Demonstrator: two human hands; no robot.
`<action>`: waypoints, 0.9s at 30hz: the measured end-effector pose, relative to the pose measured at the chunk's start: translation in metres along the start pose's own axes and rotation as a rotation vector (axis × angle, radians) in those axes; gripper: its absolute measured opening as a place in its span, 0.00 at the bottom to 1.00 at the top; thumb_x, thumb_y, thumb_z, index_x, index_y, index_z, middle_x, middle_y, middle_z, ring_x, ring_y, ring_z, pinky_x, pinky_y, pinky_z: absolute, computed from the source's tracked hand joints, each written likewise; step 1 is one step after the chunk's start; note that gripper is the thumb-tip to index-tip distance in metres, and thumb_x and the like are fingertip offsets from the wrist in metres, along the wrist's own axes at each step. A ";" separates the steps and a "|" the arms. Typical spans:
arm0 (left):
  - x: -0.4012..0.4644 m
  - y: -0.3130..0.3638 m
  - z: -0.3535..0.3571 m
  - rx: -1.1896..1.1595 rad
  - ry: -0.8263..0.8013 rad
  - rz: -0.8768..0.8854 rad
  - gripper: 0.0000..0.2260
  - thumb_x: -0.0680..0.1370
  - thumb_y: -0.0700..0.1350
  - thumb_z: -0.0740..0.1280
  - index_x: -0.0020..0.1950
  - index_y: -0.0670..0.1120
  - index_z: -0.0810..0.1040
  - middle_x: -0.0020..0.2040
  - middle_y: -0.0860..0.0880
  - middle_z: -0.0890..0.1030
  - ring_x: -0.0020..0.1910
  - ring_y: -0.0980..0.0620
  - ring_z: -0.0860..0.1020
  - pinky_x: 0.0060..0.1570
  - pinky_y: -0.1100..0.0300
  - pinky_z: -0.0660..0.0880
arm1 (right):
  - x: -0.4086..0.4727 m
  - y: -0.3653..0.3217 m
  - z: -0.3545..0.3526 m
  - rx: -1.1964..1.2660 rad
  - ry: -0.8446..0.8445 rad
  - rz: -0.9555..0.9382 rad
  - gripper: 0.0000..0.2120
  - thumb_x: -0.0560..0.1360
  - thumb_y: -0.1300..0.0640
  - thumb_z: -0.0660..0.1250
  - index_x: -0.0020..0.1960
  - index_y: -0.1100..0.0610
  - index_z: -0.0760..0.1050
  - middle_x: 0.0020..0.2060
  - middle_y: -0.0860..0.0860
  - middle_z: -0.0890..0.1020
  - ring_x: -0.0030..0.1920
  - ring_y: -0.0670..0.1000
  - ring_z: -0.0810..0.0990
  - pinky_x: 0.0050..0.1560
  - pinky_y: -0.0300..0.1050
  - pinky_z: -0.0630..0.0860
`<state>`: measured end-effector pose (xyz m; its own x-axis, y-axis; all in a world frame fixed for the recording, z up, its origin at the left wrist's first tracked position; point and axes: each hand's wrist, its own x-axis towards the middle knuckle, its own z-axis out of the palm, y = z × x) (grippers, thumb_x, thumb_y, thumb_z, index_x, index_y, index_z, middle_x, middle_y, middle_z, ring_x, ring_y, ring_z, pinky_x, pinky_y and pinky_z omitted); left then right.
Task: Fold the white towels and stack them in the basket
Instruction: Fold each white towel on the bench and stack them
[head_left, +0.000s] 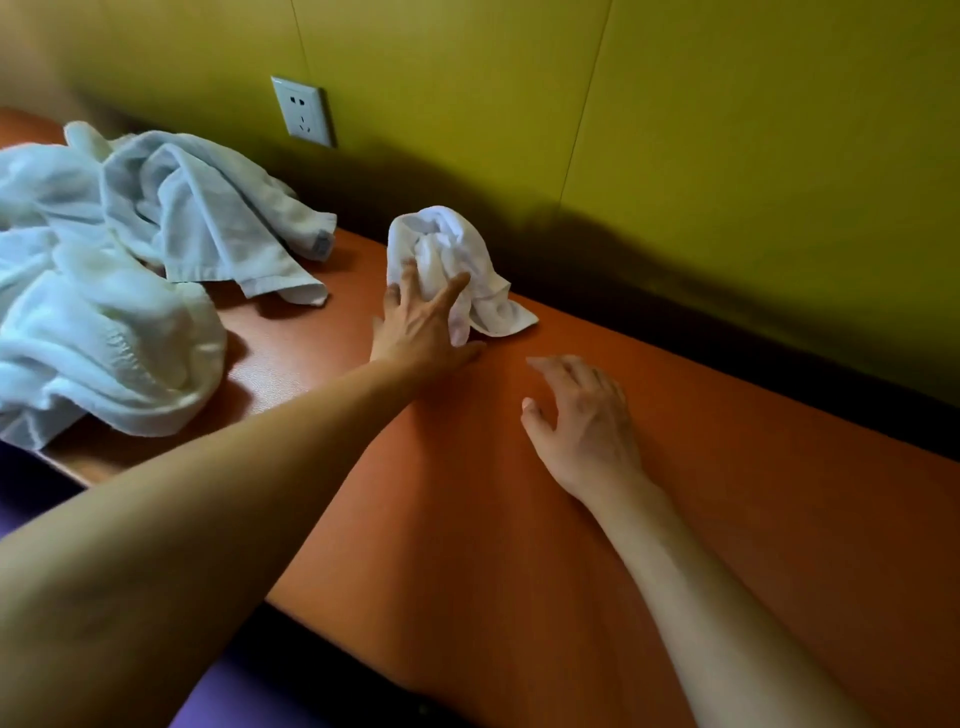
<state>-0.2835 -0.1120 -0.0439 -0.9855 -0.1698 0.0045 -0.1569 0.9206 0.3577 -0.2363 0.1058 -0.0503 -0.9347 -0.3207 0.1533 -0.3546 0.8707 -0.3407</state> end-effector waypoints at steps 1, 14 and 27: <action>0.004 0.001 0.005 -0.029 -0.010 -0.016 0.29 0.76 0.56 0.68 0.75 0.61 0.62 0.79 0.41 0.50 0.75 0.32 0.57 0.66 0.34 0.67 | -0.002 0.004 -0.002 0.004 0.005 -0.001 0.23 0.81 0.46 0.61 0.75 0.48 0.66 0.71 0.49 0.71 0.72 0.52 0.69 0.72 0.53 0.68; -0.152 0.066 0.047 -0.087 -0.022 0.293 0.12 0.77 0.46 0.64 0.60 0.50 0.74 0.76 0.43 0.62 0.69 0.36 0.67 0.57 0.41 0.71 | -0.099 0.048 -0.050 0.054 0.044 0.123 0.23 0.76 0.49 0.65 0.70 0.50 0.71 0.64 0.51 0.77 0.63 0.56 0.75 0.62 0.54 0.70; -0.285 0.144 0.040 -0.498 -0.155 0.389 0.27 0.78 0.50 0.60 0.78 0.55 0.61 0.71 0.47 0.71 0.62 0.44 0.74 0.59 0.47 0.73 | -0.261 0.056 -0.084 0.186 0.191 0.295 0.28 0.69 0.40 0.70 0.65 0.50 0.72 0.59 0.48 0.76 0.59 0.52 0.74 0.59 0.52 0.72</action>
<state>-0.0275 0.0825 -0.0308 -0.9681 0.2297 0.0998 0.2253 0.6248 0.7476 -0.0098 0.2694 -0.0315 -0.9820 0.0232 0.1874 -0.0865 0.8271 -0.5554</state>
